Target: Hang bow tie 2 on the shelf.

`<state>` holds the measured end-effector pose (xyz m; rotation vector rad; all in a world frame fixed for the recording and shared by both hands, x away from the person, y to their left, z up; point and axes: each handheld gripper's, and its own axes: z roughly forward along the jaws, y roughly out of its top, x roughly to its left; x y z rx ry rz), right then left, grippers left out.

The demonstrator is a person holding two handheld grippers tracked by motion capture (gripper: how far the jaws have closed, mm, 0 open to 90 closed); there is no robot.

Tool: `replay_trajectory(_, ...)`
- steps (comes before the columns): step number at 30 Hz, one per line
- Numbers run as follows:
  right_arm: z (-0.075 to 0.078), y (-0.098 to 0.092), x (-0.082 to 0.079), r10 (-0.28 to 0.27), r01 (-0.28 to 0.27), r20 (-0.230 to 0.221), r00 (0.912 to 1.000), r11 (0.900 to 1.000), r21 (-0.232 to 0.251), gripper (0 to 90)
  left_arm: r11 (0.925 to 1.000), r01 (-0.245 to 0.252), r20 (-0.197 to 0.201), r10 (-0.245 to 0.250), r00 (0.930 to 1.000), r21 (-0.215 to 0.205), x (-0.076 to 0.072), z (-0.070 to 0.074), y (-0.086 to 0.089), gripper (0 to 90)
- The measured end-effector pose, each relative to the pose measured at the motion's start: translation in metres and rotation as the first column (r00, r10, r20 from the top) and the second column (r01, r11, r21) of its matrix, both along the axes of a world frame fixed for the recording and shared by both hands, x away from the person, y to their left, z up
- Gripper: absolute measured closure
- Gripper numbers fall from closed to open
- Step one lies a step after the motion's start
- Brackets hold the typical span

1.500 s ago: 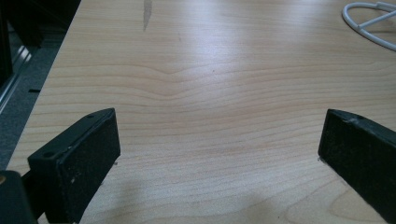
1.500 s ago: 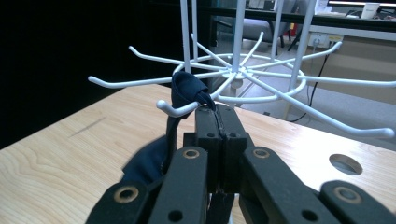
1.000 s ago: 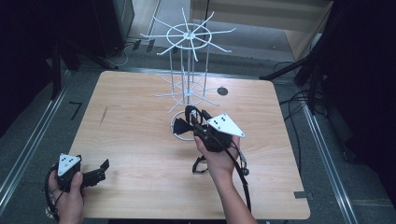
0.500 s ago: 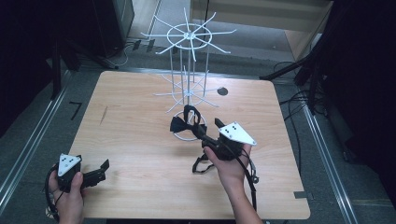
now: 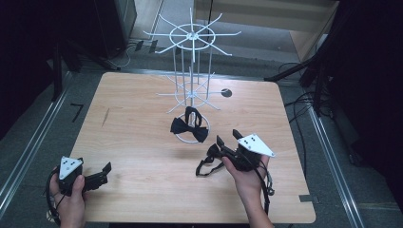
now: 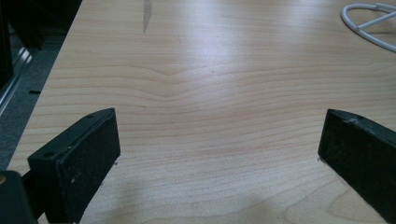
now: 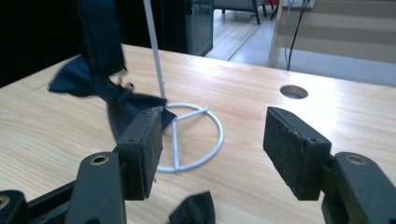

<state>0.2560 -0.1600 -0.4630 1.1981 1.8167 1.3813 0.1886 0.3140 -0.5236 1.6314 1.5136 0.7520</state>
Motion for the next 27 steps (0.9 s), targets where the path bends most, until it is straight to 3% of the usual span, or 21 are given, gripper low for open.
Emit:
replay_trajectory(6, -0.012, -0.009, -0.002, -0.002, 0.002, -0.024, 0.9997, 1.000, -0.011, 39.7, 0.9999, 0.007, -0.008, -0.007, 0.9999, 0.009, 0.001, 0.000, -0.001, 0.0)
replay_trajectory(16, -0.045, -0.020, -0.004, -0.009, 0.007, -0.111, 0.9938, 1.000, -0.025, 41.7, 0.9998, 0.010, -0.004, -0.009, 0.9999, 0.015, 0.001, 0.000, -0.002, 0.0)
replay_trajectory(24, -0.062, -0.018, 0.004, 0.012, -0.020, -0.188, 0.9821, 0.999, -0.038, 44.8, 0.9998, 0.009, -0.006, -0.009, 0.9999, 0.018, 0.001, 0.000, -0.002, 0.0)
replay_trajectory(27, -0.071, -0.014, 0.009, 0.045, -0.063, -0.244, 0.9686, 0.996, -0.065, 46.9, 0.9998, 0.008, -0.002, -0.008, 1.0000, 0.019, 0.000, 0.000, -0.002, 0.0)
